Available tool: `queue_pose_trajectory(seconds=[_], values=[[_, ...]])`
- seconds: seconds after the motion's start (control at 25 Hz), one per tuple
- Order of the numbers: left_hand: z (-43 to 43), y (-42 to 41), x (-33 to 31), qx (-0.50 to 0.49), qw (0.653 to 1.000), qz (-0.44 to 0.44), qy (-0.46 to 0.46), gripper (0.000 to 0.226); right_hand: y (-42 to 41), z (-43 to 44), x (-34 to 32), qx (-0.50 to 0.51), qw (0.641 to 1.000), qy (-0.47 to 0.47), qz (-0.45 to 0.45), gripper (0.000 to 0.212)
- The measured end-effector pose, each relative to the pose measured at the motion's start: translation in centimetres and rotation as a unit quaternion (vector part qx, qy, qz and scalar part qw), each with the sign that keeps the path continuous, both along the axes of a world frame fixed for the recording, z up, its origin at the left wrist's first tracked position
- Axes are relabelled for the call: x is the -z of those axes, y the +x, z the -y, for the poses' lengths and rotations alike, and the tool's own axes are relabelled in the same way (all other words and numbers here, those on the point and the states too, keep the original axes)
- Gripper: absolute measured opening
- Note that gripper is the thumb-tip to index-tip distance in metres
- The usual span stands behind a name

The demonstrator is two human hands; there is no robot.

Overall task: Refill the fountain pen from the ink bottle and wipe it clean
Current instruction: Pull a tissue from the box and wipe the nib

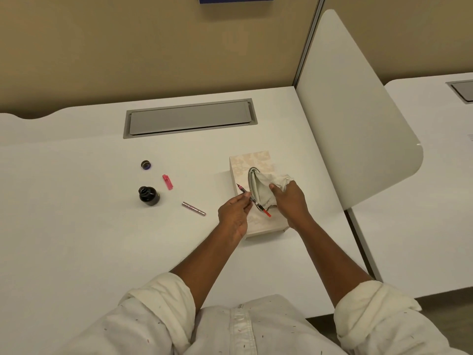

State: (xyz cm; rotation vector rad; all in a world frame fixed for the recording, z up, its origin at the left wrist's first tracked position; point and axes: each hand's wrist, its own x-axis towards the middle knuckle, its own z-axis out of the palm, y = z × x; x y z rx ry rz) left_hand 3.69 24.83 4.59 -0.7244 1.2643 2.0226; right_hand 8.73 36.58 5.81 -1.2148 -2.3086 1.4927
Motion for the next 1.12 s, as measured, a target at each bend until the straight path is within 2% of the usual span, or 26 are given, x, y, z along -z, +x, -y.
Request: queue_pose_trajectory(seconds=[0.24,0.36,0.48,0.68,0.88,1.12], values=[[0.0,0.0,0.0,0.0,1.0,0.003,-0.013,0.026,-0.5,-0.2,-0.9,-0.053,0.998,0.018,0.023,0.029],[-0.1,-0.1,-0.1,-0.004,1.0,0.006,-0.014,0.027,-0.8,-0.1,-1.7,-0.061,0.997,0.046,0.019,0.024],[-0.2,-0.1,-0.1,0.0,1.0,0.004,-0.018,0.028,-1.3,-0.2,-3.0,-0.066,0.991,0.114,-0.001,0.016],[-0.1,0.0,0.0,0.002,1.0,0.003,-0.019,0.026,-1.7,-0.7,-4.4,-0.073,0.986,0.149,0.002,0.04],[-0.2,0.0,0.1,0.002,1.0,0.002,-0.025,0.026,-1.3,0.0,-5.0,-0.059,0.988,0.134,-0.046,0.01],[-0.1,-0.2,0.3,0.005,1.0,0.005,-0.028,0.025,-1.0,0.3,-6.2,-0.034,0.984,0.145,-0.096,0.008]])
